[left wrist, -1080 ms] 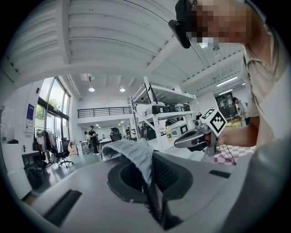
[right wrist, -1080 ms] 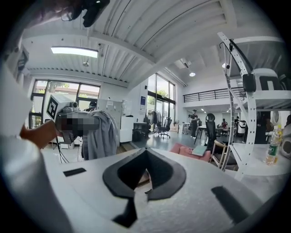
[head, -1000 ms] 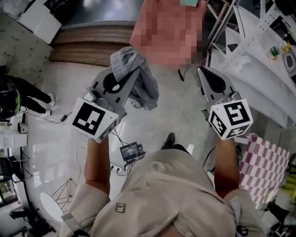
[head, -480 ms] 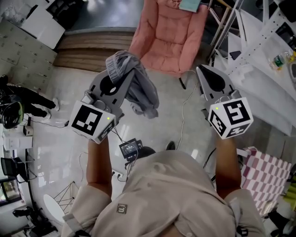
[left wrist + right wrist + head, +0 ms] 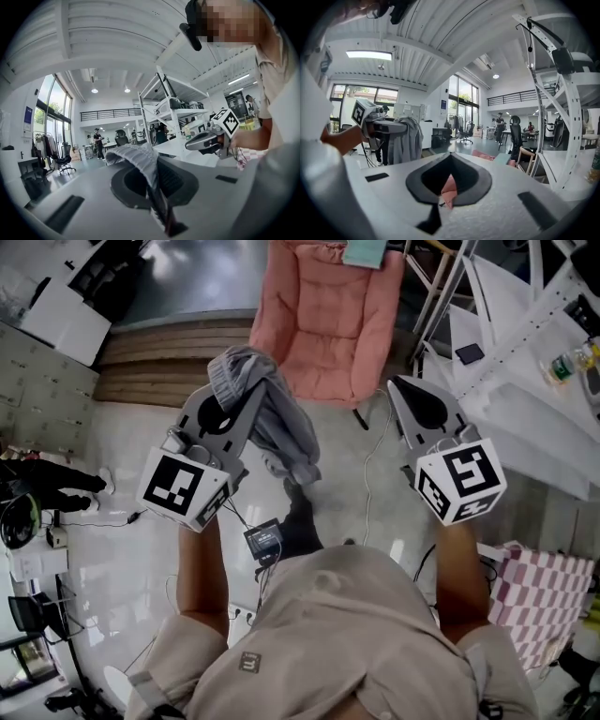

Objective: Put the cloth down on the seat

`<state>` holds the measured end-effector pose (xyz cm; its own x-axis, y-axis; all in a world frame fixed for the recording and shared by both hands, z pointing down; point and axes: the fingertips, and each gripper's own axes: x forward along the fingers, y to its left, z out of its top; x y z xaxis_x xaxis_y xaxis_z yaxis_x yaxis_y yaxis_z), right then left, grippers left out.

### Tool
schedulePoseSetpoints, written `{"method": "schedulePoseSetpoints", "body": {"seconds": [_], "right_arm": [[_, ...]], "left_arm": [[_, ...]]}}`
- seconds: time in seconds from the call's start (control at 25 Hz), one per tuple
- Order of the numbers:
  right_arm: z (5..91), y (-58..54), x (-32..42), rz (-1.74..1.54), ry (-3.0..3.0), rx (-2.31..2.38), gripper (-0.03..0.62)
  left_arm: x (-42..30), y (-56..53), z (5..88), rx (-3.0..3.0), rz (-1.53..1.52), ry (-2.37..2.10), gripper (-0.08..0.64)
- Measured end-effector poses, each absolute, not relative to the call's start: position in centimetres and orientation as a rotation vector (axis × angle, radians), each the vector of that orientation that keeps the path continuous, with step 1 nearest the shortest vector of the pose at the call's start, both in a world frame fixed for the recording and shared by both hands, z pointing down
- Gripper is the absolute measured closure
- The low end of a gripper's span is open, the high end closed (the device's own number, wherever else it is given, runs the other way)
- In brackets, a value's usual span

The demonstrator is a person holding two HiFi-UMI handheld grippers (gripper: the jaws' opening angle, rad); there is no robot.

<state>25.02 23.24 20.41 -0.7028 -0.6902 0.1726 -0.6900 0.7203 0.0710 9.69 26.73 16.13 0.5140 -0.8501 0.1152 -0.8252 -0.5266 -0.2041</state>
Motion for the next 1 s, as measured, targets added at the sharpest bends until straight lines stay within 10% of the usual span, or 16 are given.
{"method": "schedulePoseSetpoints", "body": {"seconds": [1.0], "right_arm": [[21.0,-3.6,15.2,0.016,-2.536,1.488,0.6]], "left_arm": [[0.0,-2.0,18.1,-2.777,-0.354,1.031,0.538]]}}
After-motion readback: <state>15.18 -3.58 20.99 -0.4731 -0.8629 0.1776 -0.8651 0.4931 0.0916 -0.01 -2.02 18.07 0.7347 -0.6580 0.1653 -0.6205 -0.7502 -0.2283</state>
